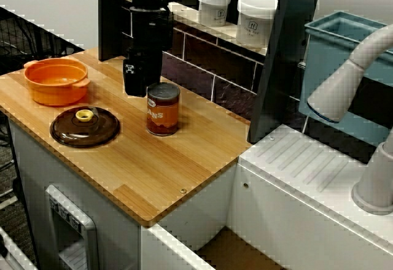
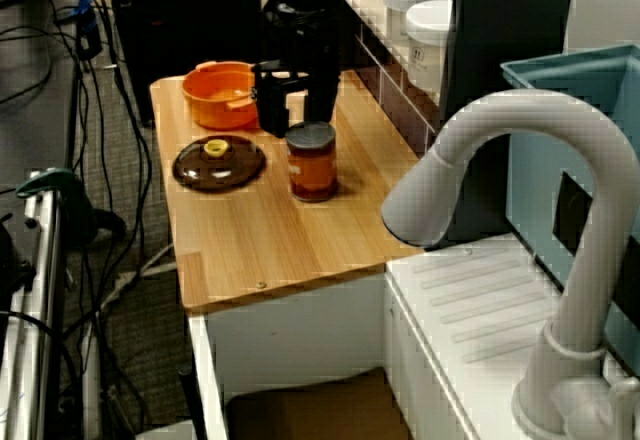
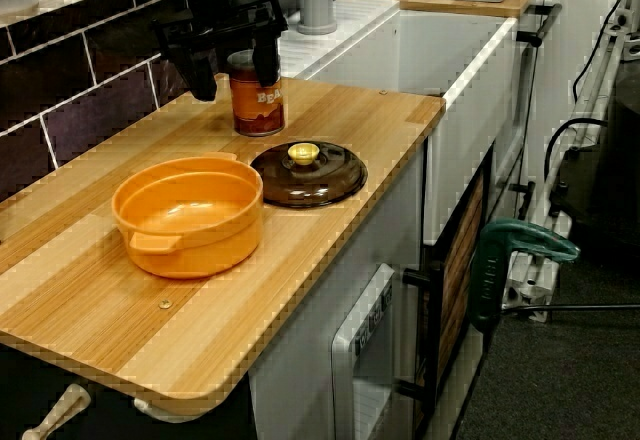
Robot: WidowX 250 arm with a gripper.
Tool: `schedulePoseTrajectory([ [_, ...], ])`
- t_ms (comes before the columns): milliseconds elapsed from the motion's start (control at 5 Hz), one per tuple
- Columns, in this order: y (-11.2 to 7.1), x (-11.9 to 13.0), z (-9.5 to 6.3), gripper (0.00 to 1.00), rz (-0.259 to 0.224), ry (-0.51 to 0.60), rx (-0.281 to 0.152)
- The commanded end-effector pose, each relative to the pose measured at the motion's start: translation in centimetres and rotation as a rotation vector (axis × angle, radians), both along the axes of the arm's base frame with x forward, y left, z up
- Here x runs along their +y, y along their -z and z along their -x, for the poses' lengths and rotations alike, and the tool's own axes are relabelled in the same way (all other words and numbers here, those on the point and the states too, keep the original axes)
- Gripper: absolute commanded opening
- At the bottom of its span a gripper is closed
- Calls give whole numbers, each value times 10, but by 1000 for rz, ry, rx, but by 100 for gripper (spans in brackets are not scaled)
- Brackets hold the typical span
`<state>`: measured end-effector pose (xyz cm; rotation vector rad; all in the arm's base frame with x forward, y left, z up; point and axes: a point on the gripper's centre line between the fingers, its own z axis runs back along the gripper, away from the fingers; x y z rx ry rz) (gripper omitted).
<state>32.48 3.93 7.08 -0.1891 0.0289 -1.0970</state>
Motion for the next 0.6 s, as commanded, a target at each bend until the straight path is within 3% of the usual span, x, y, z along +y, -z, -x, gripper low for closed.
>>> schedulePoseTrajectory([
  [0, -13, -9, 7, 100, 0, 22, -31],
  [400, -10, -25, 20, 100, 11, 30, -14],
])
